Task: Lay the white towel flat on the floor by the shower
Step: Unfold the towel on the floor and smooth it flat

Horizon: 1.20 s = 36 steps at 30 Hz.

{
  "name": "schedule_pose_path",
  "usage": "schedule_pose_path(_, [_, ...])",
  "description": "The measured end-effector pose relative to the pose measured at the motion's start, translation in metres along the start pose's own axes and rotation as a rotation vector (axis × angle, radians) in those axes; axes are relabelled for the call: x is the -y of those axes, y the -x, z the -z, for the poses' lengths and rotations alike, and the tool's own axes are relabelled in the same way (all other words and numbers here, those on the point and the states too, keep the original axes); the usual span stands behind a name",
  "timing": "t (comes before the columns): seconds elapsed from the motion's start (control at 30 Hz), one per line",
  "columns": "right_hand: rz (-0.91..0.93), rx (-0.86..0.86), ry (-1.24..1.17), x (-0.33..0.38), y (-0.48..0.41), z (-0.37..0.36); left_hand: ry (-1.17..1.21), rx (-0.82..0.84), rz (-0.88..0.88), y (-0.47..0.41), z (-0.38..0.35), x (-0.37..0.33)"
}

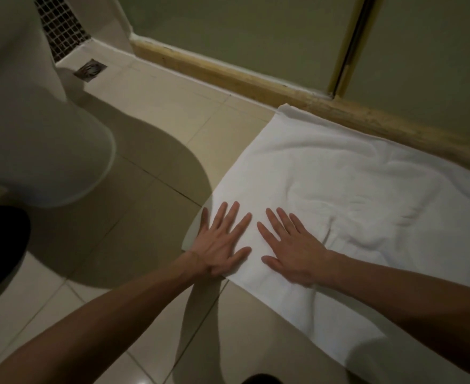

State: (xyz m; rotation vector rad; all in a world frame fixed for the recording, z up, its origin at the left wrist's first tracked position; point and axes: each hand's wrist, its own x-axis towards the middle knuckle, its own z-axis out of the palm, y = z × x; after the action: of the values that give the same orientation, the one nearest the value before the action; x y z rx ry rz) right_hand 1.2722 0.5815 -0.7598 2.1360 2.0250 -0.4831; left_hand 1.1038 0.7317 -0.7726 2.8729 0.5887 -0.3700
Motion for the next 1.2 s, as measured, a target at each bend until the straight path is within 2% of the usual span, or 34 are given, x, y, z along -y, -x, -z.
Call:
schedule_pose_path(0.3, [-0.043,-0.09,-0.024,0.021,-0.013,-0.005,0.094,-0.02,-0.076,0.002,0.008,0.021])
schedule_pose_path(0.5, [-0.012,-0.105,-0.067,0.012,-0.013,-0.005,0.048,0.003,-0.105,-0.002,0.015,0.013])
schedule_pose_path(0.77, [-0.125,-0.154,-0.078,-0.019,0.021,0.008,-0.034,0.008,-0.177,-0.04,0.032,-0.049])
schedule_pose_path(1.0, [-0.223,-0.129,-0.092,-0.039,0.099,0.015,-0.088,-0.021,-0.316,-0.056,0.046,-0.102])
schedule_pose_path(1.2, [-0.423,-0.108,-0.135,-0.037,0.181,0.008,-0.095,0.022,-0.507,-0.054,0.041,-0.174])
